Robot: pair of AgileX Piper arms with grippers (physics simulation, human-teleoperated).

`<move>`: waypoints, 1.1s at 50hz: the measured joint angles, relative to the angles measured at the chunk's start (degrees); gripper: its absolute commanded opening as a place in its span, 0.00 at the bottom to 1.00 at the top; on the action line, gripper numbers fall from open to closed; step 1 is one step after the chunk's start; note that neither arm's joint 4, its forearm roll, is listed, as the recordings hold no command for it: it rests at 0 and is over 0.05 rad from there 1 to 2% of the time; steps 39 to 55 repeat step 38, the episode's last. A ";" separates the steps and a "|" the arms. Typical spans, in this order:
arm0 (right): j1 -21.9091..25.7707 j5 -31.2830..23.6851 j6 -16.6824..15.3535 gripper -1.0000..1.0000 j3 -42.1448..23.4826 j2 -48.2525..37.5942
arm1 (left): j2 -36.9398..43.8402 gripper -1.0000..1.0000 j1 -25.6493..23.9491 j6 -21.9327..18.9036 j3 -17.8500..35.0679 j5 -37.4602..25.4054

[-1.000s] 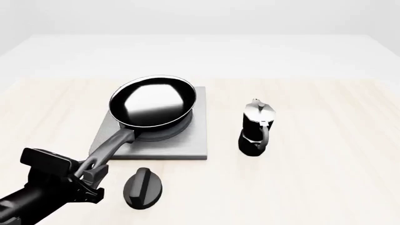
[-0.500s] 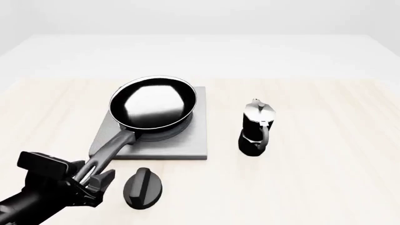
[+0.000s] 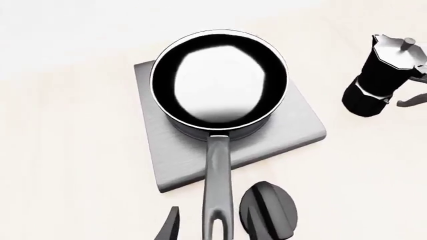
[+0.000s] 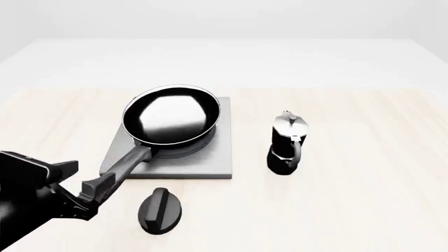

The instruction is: Put the frying pan on the stove.

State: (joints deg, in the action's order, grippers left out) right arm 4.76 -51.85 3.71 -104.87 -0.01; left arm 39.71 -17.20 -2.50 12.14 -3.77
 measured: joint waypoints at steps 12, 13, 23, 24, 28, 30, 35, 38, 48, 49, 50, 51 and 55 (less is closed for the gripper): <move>0.08 -0.53 0.03 1.00 -0.65 0.01 | -6.06 1.00 0.64 -4.46 8.09 -9.55; 0.07 -0.56 0.04 1.00 -0.68 0.01 | -6.51 1.00 0.73 -4.93 8.96 -10.36; 0.05 -0.79 0.09 1.00 -0.96 0.01 | -10.11 1.00 1.36 -9.01 17.03 -17.38; 0.05 -0.81 0.10 1.00 -0.99 0.01 | -10.46 1.00 1.45 -9.38 17.77 -17.95; 0.05 -0.87 0.14 1.00 -1.08 0.01 | -11.83 1.00 1.99 -10.64 20.76 -19.95; 0.07 -0.92 0.16 1.00 -1.16 0.01 | -12.47 1.00 2.38 -11.11 22.25 -20.68; 0.01 -1.05 0.27 1.00 -1.40 0.01 | -13.91 1.00 3.30 -12.19 25.52 -22.35; -0.03 -1.12 0.34 1.00 -1.56 0.01 | -14.95 1.00 4.02 -12.81 27.49 -23.25; -0.03 -1.12 0.34 1.00 -1.56 0.01 | -14.95 1.00 4.02 -12.81 27.49 -23.25; -0.03 -1.12 0.34 1.00 -1.56 0.01 | -14.95 1.00 4.02 -12.81 27.49 -23.25; -0.03 -1.12 0.34 1.00 -1.56 0.01 | -14.95 1.00 4.02 -12.81 27.49 -23.25; -0.03 -1.12 0.34 1.00 -1.56 0.01 | -14.95 1.00 4.02 -12.81 27.49 -23.25; -0.03 -1.12 0.34 1.00 -1.56 0.01 | -14.95 1.00 4.02 -12.81 27.49 -23.25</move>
